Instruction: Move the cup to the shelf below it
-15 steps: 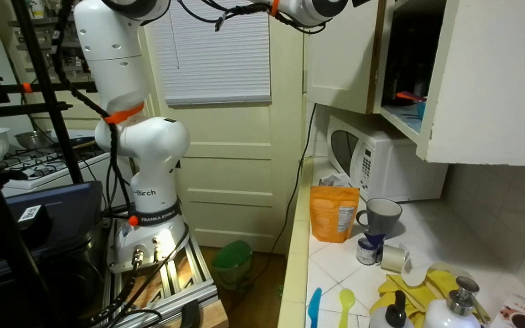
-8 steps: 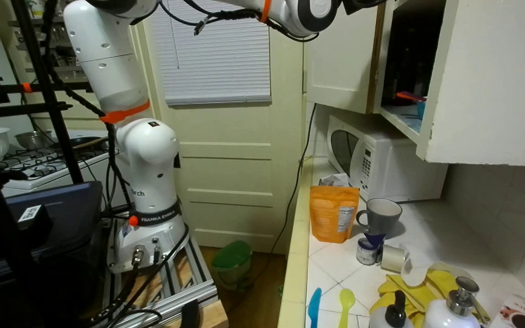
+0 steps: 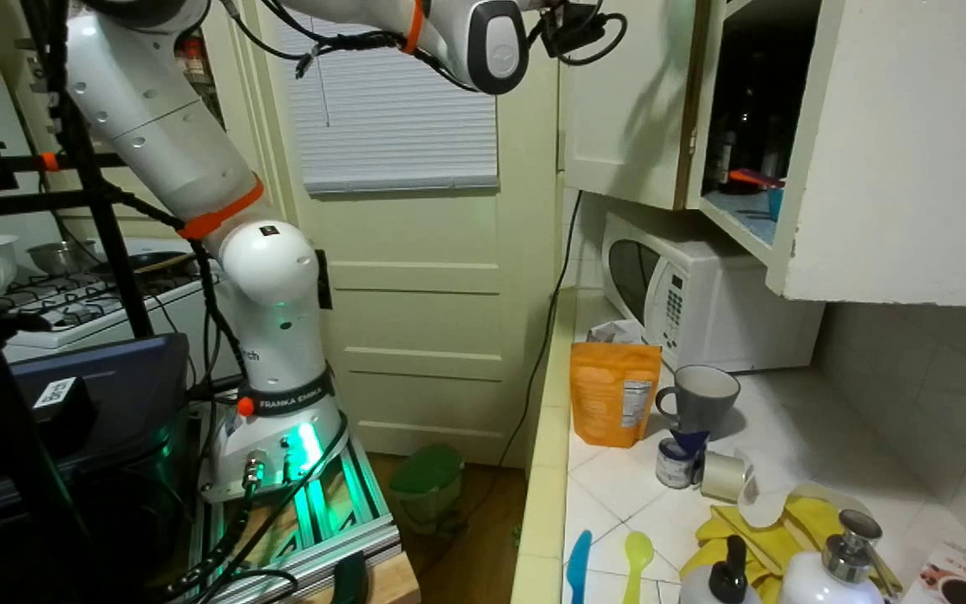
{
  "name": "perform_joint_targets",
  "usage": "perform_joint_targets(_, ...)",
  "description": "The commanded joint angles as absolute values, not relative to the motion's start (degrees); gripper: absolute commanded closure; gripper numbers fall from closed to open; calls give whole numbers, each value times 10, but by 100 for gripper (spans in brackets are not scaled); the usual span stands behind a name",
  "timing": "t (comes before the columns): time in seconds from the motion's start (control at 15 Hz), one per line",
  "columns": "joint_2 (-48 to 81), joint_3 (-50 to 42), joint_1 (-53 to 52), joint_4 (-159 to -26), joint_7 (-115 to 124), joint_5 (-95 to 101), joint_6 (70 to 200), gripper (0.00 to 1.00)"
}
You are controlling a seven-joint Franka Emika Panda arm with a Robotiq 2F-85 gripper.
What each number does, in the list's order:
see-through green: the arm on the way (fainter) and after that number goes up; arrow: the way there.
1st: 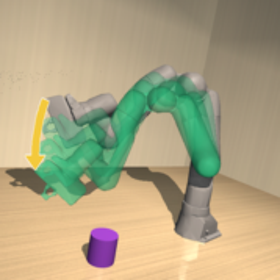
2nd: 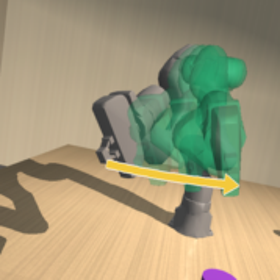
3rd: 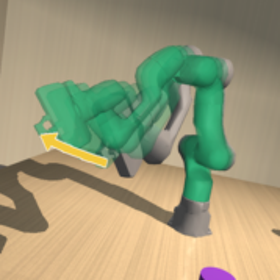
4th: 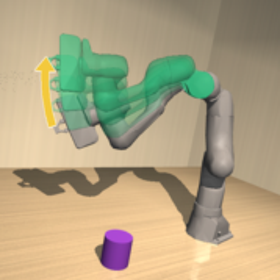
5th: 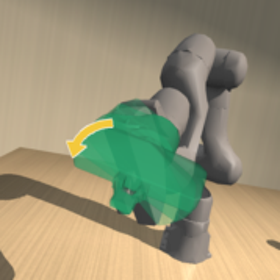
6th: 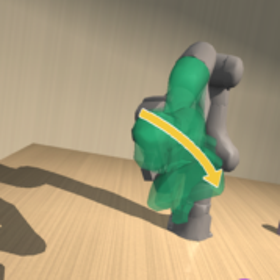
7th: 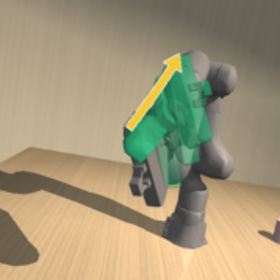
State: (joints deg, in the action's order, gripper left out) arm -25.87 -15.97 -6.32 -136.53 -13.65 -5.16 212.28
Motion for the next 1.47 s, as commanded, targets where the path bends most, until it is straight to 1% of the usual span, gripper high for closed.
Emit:
perform_joint_targets(0.0,-345,-13,27,-1486,-177,-204,2150,53)
perform_joint_targets(0.33,-398,162,132,-1559,-184,-442,2165,53)
perform_joint_targets(0.47,-403,201,156,-1566,-195,-521,2155,53)
perform_joint_targets(0.6,-395,220,175,-1566,-199,-566,2147,53)
perform_joint_targets(0.8,-373,223,197,-1559,-211,-587,2123,53)
perform_joint_targets(1.2,-313,222,262,-1542,-252,-567,2046,53)
perform_joint_targets(1.4,-290,215,274,-1523,-269,-543,2014,53)
